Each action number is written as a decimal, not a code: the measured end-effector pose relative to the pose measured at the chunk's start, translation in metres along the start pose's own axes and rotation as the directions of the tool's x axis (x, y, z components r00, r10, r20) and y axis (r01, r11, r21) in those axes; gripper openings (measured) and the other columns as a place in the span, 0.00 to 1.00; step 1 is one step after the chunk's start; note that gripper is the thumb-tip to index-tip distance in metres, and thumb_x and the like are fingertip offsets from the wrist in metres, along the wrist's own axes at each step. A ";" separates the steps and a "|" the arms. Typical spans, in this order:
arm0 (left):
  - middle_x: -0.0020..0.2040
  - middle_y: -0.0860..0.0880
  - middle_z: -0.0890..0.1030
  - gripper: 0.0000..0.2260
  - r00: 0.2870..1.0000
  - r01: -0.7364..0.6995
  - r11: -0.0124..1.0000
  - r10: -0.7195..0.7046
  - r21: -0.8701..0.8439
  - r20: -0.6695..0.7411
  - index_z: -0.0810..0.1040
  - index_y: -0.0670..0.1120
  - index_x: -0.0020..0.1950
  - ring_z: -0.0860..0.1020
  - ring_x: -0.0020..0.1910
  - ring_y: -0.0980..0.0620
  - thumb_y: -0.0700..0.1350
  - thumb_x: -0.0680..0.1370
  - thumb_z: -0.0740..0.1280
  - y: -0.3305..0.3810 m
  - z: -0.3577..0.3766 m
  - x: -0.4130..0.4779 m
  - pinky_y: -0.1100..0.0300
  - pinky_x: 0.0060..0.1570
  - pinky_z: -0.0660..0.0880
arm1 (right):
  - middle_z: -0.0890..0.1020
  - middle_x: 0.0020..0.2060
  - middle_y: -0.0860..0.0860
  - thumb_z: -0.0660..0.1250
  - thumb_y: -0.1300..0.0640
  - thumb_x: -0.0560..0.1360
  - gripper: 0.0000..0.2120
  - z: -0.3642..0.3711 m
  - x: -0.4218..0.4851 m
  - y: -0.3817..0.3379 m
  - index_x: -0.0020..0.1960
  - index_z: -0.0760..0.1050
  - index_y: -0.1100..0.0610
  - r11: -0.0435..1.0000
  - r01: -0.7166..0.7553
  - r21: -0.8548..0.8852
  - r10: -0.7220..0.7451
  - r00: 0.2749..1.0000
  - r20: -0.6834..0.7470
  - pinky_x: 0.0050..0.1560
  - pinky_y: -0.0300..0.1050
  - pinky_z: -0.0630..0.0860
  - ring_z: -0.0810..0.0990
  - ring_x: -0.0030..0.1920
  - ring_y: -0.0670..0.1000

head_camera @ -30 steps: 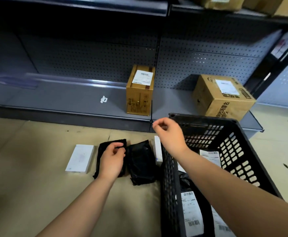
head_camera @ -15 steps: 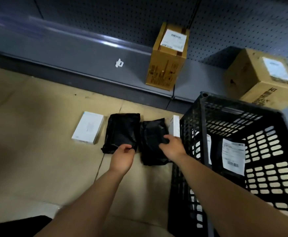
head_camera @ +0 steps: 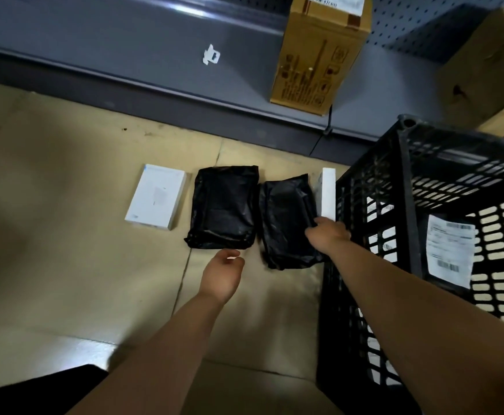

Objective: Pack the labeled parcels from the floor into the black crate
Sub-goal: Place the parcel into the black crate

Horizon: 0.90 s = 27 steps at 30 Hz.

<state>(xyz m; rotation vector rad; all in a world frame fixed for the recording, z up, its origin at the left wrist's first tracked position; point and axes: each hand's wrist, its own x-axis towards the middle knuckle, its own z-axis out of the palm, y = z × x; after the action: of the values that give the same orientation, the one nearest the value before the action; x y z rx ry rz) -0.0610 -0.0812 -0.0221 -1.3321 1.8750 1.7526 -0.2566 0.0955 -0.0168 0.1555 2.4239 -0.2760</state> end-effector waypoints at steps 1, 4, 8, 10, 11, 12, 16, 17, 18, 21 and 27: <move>0.51 0.47 0.85 0.11 1.000 0.005 1.000 -0.005 -0.004 0.006 0.81 0.48 0.63 0.83 0.53 0.46 0.45 0.81 0.67 -0.001 0.000 0.000 0.58 0.47 0.72 | 0.64 0.77 0.61 0.61 0.43 0.82 0.29 0.003 0.001 0.000 0.81 0.63 0.46 1.000 -0.015 -0.022 0.015 1.000 0.012 0.71 0.55 0.71 0.67 0.74 0.66; 0.50 0.47 0.85 0.11 1.000 0.010 1.000 -0.010 -0.005 0.009 0.81 0.48 0.62 0.84 0.54 0.45 0.44 0.80 0.67 -0.002 -0.002 0.001 0.58 0.48 0.73 | 0.66 0.76 0.62 0.60 0.42 0.80 0.31 0.008 -0.001 0.002 0.82 0.63 0.48 0.999 -0.029 -0.039 0.028 0.999 -0.017 0.73 0.58 0.71 0.67 0.74 0.66; 0.48 0.52 0.83 0.11 1.000 0.003 1.000 -0.003 -0.012 0.015 0.81 0.49 0.62 0.83 0.54 0.46 0.45 0.81 0.66 0.004 -0.005 -0.002 0.57 0.50 0.75 | 0.65 0.74 0.64 0.60 0.46 0.82 0.29 -0.001 -0.022 -0.006 0.82 0.62 0.49 0.993 0.016 0.116 -0.003 0.995 -0.104 0.71 0.55 0.73 0.71 0.71 0.67; 0.50 0.51 0.83 0.11 1.000 -0.011 1.000 0.011 -0.017 0.014 0.81 0.48 0.62 0.83 0.54 0.46 0.46 0.81 0.67 0.012 -0.005 -0.007 0.55 0.53 0.76 | 0.63 0.75 0.64 0.61 0.50 0.82 0.28 -0.007 -0.035 -0.013 0.82 0.65 0.49 0.974 0.067 0.217 -0.026 0.983 -0.183 0.73 0.52 0.71 0.73 0.71 0.66; 0.52 0.49 0.84 0.11 1.000 -0.024 0.999 0.025 -0.024 0.015 0.81 0.48 0.62 0.83 0.54 0.46 0.46 0.80 0.67 0.017 -0.005 -0.009 0.54 0.56 0.76 | 0.63 0.75 0.64 0.61 0.51 0.82 0.28 -0.011 -0.043 -0.018 0.82 0.66 0.49 0.963 0.100 0.249 -0.046 0.975 -0.216 0.74 0.50 0.69 0.72 0.72 0.65; 0.54 0.48 0.84 0.11 0.999 -0.039 0.999 0.040 -0.030 0.013 0.81 0.48 0.62 0.82 0.55 0.46 0.46 0.80 0.67 0.024 -0.004 -0.012 0.53 0.58 0.76 | 0.63 0.75 0.64 0.61 0.53 0.82 0.27 -0.015 -0.051 -0.022 0.81 0.67 0.50 0.954 0.137 0.268 -0.073 0.970 -0.234 0.73 0.49 0.69 0.72 0.72 0.64; 0.54 0.50 0.83 0.09 0.991 -0.131 0.989 0.132 -0.067 0.007 0.80 0.49 0.60 0.81 0.56 0.49 0.45 0.81 0.66 0.057 -0.004 -0.030 0.56 0.56 0.74 | 0.64 0.75 0.58 0.62 0.52 0.82 0.27 -0.038 -0.086 -0.040 0.80 0.69 0.48 0.909 0.268 0.318 -0.189 0.947 -0.259 0.72 0.51 0.74 0.77 0.66 0.62; 0.54 0.50 0.83 0.09 0.988 -0.151 0.986 0.152 -0.075 0.002 0.80 0.49 0.60 0.81 0.55 0.49 0.46 0.81 0.66 0.065 -0.004 -0.037 0.57 0.54 0.74 | 0.64 0.75 0.57 0.62 0.51 0.81 0.27 -0.044 -0.096 -0.045 0.80 0.69 0.47 0.894 0.298 0.335 -0.217 0.941 -0.259 0.71 0.51 0.75 0.78 0.65 0.60; 0.55 0.49 0.84 0.10 0.986 -0.168 0.982 0.168 -0.083 -0.004 0.81 0.49 0.61 0.81 0.55 0.49 0.46 0.81 0.66 0.072 -0.005 -0.043 0.56 0.54 0.74 | 0.66 0.74 0.57 0.61 0.50 0.80 0.27 -0.049 -0.107 -0.049 0.79 0.70 0.45 0.875 0.330 0.355 -0.248 0.934 -0.256 0.68 0.50 0.77 0.80 0.61 0.58; 0.53 0.49 0.84 0.08 0.977 -0.212 0.970 0.209 -0.118 -0.032 0.81 0.52 0.58 0.82 0.53 0.49 0.49 0.81 0.66 0.093 -0.010 -0.064 0.49 0.59 0.79 | 0.80 0.66 0.55 0.63 0.44 0.77 0.26 -0.068 -0.139 -0.058 0.75 0.75 0.42 0.771 0.433 0.466 -0.340 0.900 -0.274 0.52 0.43 0.78 0.81 0.48 0.52; 0.55 0.49 0.86 0.13 0.964 -0.247 0.885 0.266 -0.395 -0.006 0.80 0.54 0.61 0.84 0.55 0.47 0.56 0.85 0.59 0.140 -0.017 -0.118 0.50 0.60 0.77 | 0.86 0.60 0.47 0.69 0.51 0.82 0.14 -0.107 -0.220 -0.048 0.65 0.84 0.50 0.507 0.486 0.712 -0.468 0.849 -0.246 0.66 0.46 0.78 0.84 0.63 0.51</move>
<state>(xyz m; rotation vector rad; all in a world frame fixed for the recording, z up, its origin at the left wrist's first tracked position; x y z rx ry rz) -0.0925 -0.0637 0.1583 -1.1851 1.8033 2.3767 -0.1653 0.0660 0.2134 -0.1699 2.1579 -1.5675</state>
